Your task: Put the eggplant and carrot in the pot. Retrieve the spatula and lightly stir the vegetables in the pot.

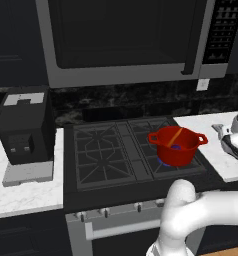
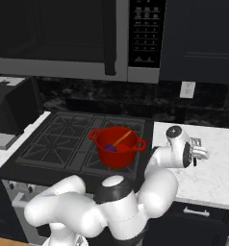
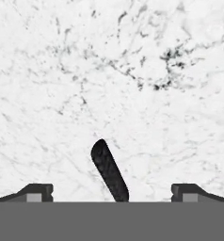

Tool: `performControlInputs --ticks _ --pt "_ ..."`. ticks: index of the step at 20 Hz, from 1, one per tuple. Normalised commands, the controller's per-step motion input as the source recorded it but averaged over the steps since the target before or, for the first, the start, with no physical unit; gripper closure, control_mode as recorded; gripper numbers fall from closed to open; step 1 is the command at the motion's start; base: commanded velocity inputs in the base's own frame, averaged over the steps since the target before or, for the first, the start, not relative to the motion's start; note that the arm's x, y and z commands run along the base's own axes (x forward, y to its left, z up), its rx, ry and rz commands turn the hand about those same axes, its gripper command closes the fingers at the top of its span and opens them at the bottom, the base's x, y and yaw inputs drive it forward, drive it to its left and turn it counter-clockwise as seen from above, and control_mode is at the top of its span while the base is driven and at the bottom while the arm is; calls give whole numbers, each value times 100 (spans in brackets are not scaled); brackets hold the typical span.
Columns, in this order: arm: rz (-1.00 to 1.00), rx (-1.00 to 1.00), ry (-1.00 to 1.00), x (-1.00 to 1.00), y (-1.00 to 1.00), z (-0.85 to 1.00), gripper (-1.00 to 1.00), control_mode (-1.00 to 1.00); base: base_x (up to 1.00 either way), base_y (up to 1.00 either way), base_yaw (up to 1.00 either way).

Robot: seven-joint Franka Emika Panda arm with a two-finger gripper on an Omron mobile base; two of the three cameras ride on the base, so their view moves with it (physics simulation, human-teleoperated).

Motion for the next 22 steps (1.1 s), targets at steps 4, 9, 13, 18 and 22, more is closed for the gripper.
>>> performControlInputs --ticks 4,9,13,18,22 --pt "2 16 16 9 -50 0 -100 -100 0 0 0" --pt "6 14 12 16 -36 -3 -100 -100 0 0 0" --pt "13 5 2 30 -4 -26 -100 -100 0 0 0" --pt "15 1 0 8 0 -54 -100 -100 0 0 0" --pt "12 0 2 0 0 -66 -100 -100 0 0 0"
